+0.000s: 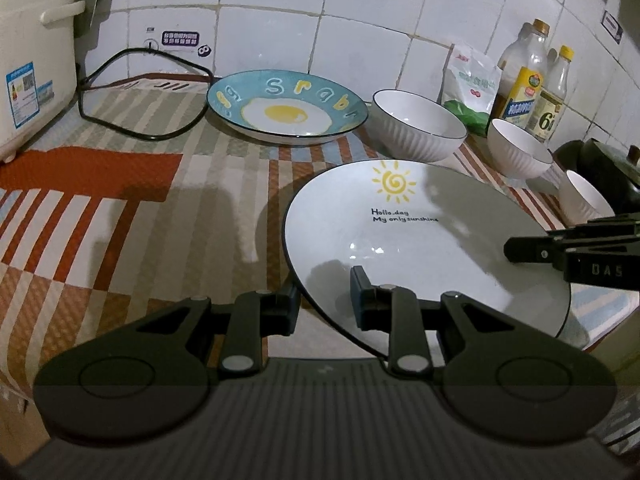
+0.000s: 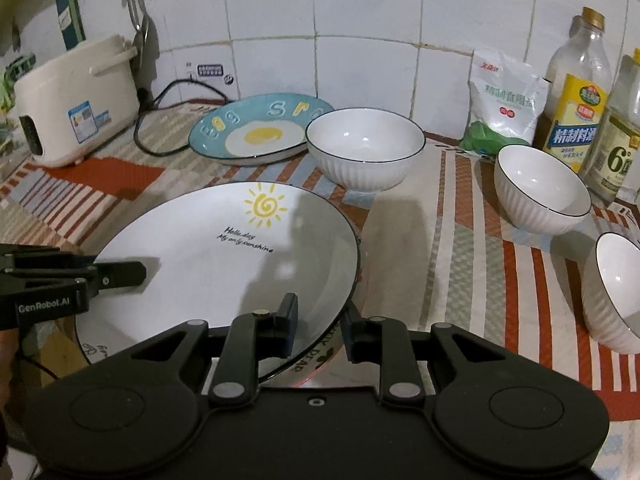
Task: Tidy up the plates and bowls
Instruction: 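Lift the sun plate and lower it onto the bunny plate, release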
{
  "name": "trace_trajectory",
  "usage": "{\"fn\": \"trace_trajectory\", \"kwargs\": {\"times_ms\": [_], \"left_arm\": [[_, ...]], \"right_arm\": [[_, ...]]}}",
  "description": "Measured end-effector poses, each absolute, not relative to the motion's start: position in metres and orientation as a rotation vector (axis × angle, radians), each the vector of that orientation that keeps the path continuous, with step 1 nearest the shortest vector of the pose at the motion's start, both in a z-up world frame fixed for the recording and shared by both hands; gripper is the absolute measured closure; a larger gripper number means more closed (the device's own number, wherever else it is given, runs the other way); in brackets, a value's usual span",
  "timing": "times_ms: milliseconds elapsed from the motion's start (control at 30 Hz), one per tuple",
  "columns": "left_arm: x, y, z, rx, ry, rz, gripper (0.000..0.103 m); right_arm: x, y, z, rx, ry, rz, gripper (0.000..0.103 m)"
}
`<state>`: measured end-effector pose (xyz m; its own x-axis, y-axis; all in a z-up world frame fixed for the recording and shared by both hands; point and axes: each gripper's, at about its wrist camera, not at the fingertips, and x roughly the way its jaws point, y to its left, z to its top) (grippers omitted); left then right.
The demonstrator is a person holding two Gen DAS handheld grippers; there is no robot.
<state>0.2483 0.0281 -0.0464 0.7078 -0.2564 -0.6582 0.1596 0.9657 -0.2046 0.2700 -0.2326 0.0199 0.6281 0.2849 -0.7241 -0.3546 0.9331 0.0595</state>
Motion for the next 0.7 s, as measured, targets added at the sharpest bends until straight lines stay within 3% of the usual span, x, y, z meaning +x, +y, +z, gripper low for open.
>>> {"fn": "trace_trajectory", "kwargs": {"times_ms": [200, 533, 600, 667, 700], "left_arm": [[0.247, 0.021, -0.045, -0.094, 0.752, -0.206, 0.079], [0.237, 0.011, -0.040, -0.006, 0.696, -0.169, 0.078], [0.230, 0.011, -0.033, 0.017, 0.658, -0.169, 0.073], [0.225, 0.014, -0.026, 0.021, 0.652, -0.171, 0.061], [0.223, 0.015, -0.023, 0.021, 0.648, -0.172, 0.060]], "right_arm": [[0.274, -0.234, 0.017, -0.136, 0.855, 0.359, 0.069], [0.258, -0.233, 0.000, -0.190, 0.722, 0.361, 0.066], [0.251, -0.231, -0.004, -0.212, 0.671, 0.357, 0.064], [0.248, -0.234, -0.005, -0.214, 0.642, 0.368, 0.063], [0.248, -0.237, -0.004, -0.206, 0.637, 0.370, 0.063]]}}
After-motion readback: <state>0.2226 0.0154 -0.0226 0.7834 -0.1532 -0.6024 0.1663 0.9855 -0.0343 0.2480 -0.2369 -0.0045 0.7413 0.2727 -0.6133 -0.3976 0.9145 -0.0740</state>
